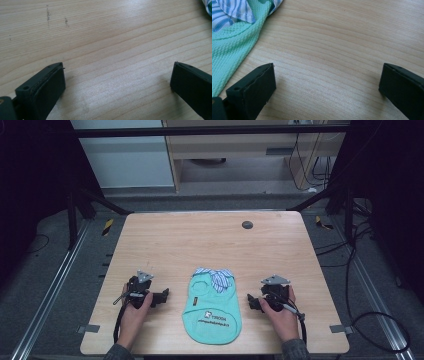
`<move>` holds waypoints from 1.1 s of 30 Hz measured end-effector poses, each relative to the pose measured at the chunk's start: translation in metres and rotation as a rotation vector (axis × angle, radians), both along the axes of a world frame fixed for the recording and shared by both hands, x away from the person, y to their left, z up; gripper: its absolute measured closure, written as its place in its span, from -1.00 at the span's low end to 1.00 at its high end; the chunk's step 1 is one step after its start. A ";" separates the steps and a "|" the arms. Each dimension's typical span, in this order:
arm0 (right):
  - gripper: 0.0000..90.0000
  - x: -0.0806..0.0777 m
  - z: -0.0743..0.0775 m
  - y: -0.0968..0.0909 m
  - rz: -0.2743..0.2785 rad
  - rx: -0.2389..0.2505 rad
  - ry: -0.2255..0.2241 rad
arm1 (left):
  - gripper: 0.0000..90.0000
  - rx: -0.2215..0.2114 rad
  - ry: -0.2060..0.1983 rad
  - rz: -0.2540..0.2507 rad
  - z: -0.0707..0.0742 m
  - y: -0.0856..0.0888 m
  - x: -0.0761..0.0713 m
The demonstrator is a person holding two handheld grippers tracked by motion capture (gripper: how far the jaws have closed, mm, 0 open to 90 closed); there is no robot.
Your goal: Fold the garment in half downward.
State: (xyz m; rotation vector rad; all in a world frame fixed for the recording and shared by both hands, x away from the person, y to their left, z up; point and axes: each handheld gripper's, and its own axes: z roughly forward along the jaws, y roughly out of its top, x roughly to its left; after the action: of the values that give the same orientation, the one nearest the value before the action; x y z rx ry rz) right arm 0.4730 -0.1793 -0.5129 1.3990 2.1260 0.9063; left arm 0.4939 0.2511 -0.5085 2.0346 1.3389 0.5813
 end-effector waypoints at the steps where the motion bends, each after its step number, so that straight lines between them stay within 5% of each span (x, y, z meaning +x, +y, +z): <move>1: -0.98 0.000 0.000 0.000 0.000 0.000 0.000 | -1.00 0.000 0.000 0.000 0.000 0.000 0.000; 23: -0.97 -0.004 0.000 0.003 0.003 0.002 -0.001 | -1.00 -0.004 0.001 -0.097 0.000 -0.001 -0.009; 26: -0.63 -0.006 0.003 0.004 0.013 0.011 -0.015 | -0.88 -0.013 -0.006 -0.123 0.001 -0.004 -0.011; 33: -0.26 -0.005 0.017 0.016 0.076 0.048 -0.036 | -0.78 -0.034 -0.013 -0.208 0.022 -0.019 -0.003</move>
State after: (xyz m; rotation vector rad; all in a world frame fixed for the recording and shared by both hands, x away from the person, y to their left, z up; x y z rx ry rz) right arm 0.4682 -0.1633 -0.4963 1.3226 2.1563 1.0108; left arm 0.4907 0.2322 -0.4866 2.1057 1.1040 0.4739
